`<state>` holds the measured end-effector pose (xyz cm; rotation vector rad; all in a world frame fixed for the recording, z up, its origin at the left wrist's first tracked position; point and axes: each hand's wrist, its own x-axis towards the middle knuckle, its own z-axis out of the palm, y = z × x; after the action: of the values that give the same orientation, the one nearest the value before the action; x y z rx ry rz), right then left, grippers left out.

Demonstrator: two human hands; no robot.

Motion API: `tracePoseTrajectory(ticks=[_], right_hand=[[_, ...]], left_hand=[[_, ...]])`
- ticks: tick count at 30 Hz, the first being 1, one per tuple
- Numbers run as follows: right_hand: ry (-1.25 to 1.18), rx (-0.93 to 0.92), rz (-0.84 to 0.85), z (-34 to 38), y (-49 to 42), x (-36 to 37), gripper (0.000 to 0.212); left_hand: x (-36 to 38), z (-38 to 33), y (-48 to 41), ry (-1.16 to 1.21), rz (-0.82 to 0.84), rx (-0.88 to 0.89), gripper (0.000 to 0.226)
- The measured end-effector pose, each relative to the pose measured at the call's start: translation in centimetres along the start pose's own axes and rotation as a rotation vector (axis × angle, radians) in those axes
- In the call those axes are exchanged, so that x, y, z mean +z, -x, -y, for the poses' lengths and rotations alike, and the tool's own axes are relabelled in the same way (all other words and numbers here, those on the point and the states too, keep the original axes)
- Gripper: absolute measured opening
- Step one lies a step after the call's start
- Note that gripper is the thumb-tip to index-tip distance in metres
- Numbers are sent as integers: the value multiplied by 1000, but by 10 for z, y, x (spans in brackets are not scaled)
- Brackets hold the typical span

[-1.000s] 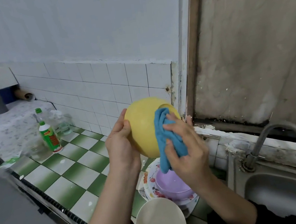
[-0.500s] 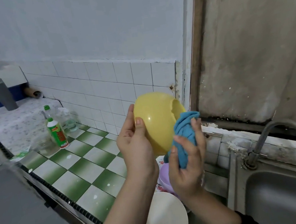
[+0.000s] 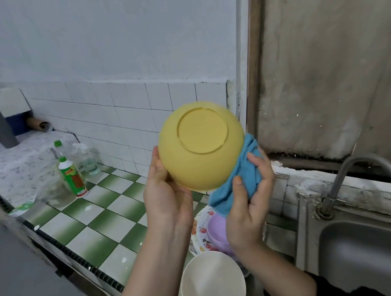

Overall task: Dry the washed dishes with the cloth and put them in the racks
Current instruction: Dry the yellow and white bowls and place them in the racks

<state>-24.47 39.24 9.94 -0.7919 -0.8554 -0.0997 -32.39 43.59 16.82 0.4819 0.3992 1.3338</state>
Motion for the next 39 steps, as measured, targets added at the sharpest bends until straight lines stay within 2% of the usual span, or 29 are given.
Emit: tracePoseTrajectory(ticks=[2,4,7,10,14,17,21,23,25,27,28,29,30,33,35,36,37,39], right_hand=[[-2,-11,1,1,6,0,45],[-38,37,-73,8,-9,-2,41],[-141,279,-166,17,-52,-7,32],[-80,395,-78,18,-80,-14,30],[18,297,47,20,-74,-13,33],[112,75,224,25,-56,-9,31],[243,-265,438,23,-34,-2,34],[234,-304,423,19,-32,-3,33],[186,-134,270,17,-38,-6,31],[72,209,114,16,-52,-8,33],[48,313,84,15,-57,-8,34],[73,314,90,16,-59,-8,35],[116,235,125,20,-58,-7,37],[212,-116,335,31,-41,3,44],[245,-269,442,35,-32,6,43],[232,-270,445,36,-33,6,43],[186,-194,407,37,-37,6,42],[48,90,240,36,-49,4,39]], left_hand=[[-4,-1,-1,-67,31,22,45],[-7,0,1,-127,58,67,39],[-14,-3,6,-243,109,183,31],[-19,-3,12,-487,234,364,30],[-14,-7,21,-748,360,537,34],[-18,-7,25,-883,386,607,38],[-22,-6,24,-877,338,577,36],[-21,-7,25,-863,330,565,34],[-20,-9,27,-845,324,569,31],[-17,-12,30,-847,327,591,30],[-15,-12,31,-850,328,604,31],[-14,-13,31,-855,322,619,31],[-12,-13,31,-865,311,637,32],[-11,-11,27,-889,282,654,35],[-14,-11,25,-839,274,610,33],[-17,-11,24,-810,278,590,32],[-18,-13,24,-788,287,583,29],[-19,-19,25,-748,304,600,28]])
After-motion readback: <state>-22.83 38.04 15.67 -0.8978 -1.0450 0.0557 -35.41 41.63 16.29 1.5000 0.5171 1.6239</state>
